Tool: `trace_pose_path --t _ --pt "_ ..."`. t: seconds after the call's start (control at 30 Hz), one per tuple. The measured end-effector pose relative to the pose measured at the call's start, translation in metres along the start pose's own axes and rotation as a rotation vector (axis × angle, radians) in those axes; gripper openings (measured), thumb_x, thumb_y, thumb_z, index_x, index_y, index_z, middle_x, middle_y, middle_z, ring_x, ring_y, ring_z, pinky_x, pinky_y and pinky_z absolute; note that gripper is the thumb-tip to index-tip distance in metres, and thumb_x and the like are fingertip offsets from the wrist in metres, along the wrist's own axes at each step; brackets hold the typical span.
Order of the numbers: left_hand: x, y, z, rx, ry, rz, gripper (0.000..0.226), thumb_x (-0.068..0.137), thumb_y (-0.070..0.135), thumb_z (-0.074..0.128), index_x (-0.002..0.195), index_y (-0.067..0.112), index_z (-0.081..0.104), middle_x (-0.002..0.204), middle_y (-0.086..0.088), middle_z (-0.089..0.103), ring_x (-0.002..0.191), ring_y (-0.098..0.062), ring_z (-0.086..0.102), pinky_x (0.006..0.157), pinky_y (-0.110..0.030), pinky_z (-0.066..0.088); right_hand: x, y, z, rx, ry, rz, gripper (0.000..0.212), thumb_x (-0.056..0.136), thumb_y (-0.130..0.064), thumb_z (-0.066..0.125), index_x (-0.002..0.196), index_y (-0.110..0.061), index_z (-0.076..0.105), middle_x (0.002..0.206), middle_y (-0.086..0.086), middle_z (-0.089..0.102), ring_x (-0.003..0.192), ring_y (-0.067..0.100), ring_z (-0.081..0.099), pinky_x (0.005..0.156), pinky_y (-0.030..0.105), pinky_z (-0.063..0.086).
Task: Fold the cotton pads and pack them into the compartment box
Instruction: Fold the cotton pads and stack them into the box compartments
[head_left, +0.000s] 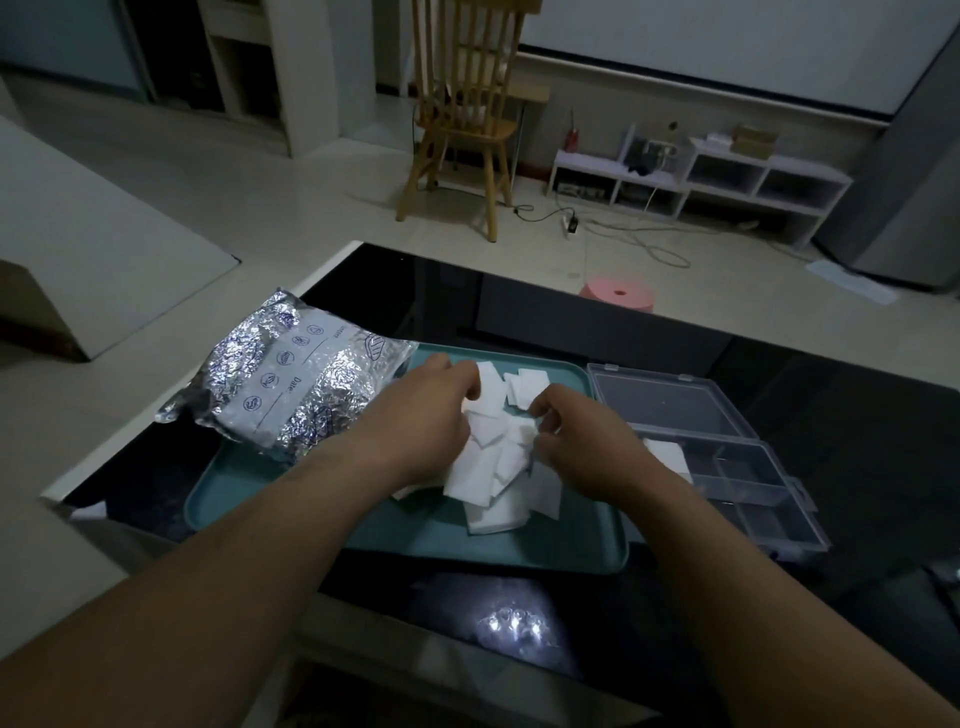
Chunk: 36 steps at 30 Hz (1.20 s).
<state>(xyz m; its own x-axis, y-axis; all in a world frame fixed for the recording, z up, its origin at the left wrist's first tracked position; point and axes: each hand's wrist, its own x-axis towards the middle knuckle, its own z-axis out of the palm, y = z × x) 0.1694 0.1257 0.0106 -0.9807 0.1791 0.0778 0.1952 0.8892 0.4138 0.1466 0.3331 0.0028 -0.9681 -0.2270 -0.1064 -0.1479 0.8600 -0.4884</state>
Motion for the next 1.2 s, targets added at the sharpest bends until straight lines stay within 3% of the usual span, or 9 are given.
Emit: trace_pose_path --t 0.07,0.17,0.33,0.53,0.67,0.8,0.93,1.03,1.2 --pt "-0.004 0.001 -0.005 0.024 -0.013 -0.06 0.018 0.093 0.019 0.056 0.11 0.024 0.054 0.108 -0.001 0.059 0.099 -0.027 0.059 0.085 -0.042 0.05 -0.006 -0.007 0.002 0.051 0.04 0.063 0.013 0.1 -0.033 0.061 0.11 -0.026 0.059 0.106 -0.002 0.067 0.087 0.013 0.063 0.072 0.034 0.053" --pt "-0.014 0.005 -0.006 0.086 -0.116 -0.152 0.014 0.093 0.029 0.056 0.105 0.024 0.051 0.102 -0.003 0.06 0.095 -0.027 0.057 0.083 -0.04 0.05 -0.014 -0.019 0.014 0.098 -0.041 0.139 0.035 0.097 -0.05 0.064 0.114 -0.02 0.055 0.094 -0.004 0.059 0.086 0.015 0.06 0.066 0.032 0.045" --pt "-0.02 0.013 0.009 0.04 -0.226 -0.216 0.03 0.095 0.036 0.061 0.117 0.023 0.046 0.117 -0.002 0.063 0.095 -0.023 0.055 0.073 -0.035 0.036 -0.011 -0.021 0.033 0.411 -0.027 0.224 0.02 0.09 -0.028 0.077 0.101 -0.02 0.063 0.097 0.006 0.07 0.084 0.021 0.069 0.071 0.036 0.057" --pt "-0.011 0.013 0.009 -0.237 -0.193 -0.21 0.024 0.095 0.025 0.064 0.114 0.027 0.05 0.099 0.005 0.057 0.075 -0.015 0.059 0.048 -0.028 0.044 -0.02 -0.007 0.009 0.594 -0.112 0.28 0.01 0.093 -0.006 0.067 0.1 -0.002 0.074 0.082 0.012 0.068 0.066 0.018 0.058 0.057 0.028 0.046" --pt "-0.007 0.007 0.008 -0.363 -0.176 -0.234 0.024 0.093 0.016 0.058 0.113 0.03 0.06 0.099 -0.003 0.065 0.082 -0.026 0.069 0.077 -0.044 0.06 -0.027 0.014 -0.011 0.542 -0.169 0.295 0.011 0.098 -0.009 0.065 0.105 -0.005 0.073 0.081 0.013 0.073 0.061 0.014 0.066 0.054 0.025 0.047" --pt "-0.013 0.013 0.002 -0.775 -0.23 -0.298 0.052 0.095 -0.001 0.039 0.124 0.035 0.06 0.097 -0.01 0.057 0.066 -0.026 0.071 0.077 -0.047 0.064 -0.033 0.027 -0.022 0.502 -0.142 0.263 0.012 0.1 -0.009 0.063 0.107 -0.014 0.072 0.079 0.012 0.075 0.058 0.012 0.066 0.054 0.027 0.048" --pt "-0.016 0.023 -0.005 -1.152 -0.276 -0.457 0.056 0.089 -0.007 0.035 0.114 0.026 0.073 0.106 -0.015 0.053 0.074 -0.03 0.063 0.061 -0.034 0.059 -0.04 0.03 -0.022 0.582 -0.053 0.254 0.012 0.1 -0.009 0.064 0.109 -0.014 0.07 0.076 0.015 0.073 0.058 0.016 0.064 0.056 0.03 0.045" --pt "-0.015 0.025 -0.006 -1.477 -0.382 -0.52 0.023 0.096 0.015 0.054 0.112 0.016 0.07 0.091 -0.01 0.052 0.066 -0.024 0.057 0.053 -0.03 0.055 -0.046 0.023 -0.023 0.624 -0.022 0.218 0.011 0.099 -0.01 0.065 0.109 -0.014 0.068 0.074 0.013 0.072 0.056 0.015 0.061 0.054 0.031 0.044" --pt "-0.013 0.032 0.005 -1.346 -0.384 -0.458 0.022 0.095 0.022 0.066 0.117 0.021 0.065 0.075 -0.001 0.055 0.059 -0.015 0.051 0.051 -0.025 0.036 -0.047 0.011 -0.028 0.569 -0.029 0.157 0.007 0.099 -0.02 0.068 0.105 -0.016 0.067 0.08 0.023 0.073 0.062 0.023 0.056 0.06 0.038 0.043"
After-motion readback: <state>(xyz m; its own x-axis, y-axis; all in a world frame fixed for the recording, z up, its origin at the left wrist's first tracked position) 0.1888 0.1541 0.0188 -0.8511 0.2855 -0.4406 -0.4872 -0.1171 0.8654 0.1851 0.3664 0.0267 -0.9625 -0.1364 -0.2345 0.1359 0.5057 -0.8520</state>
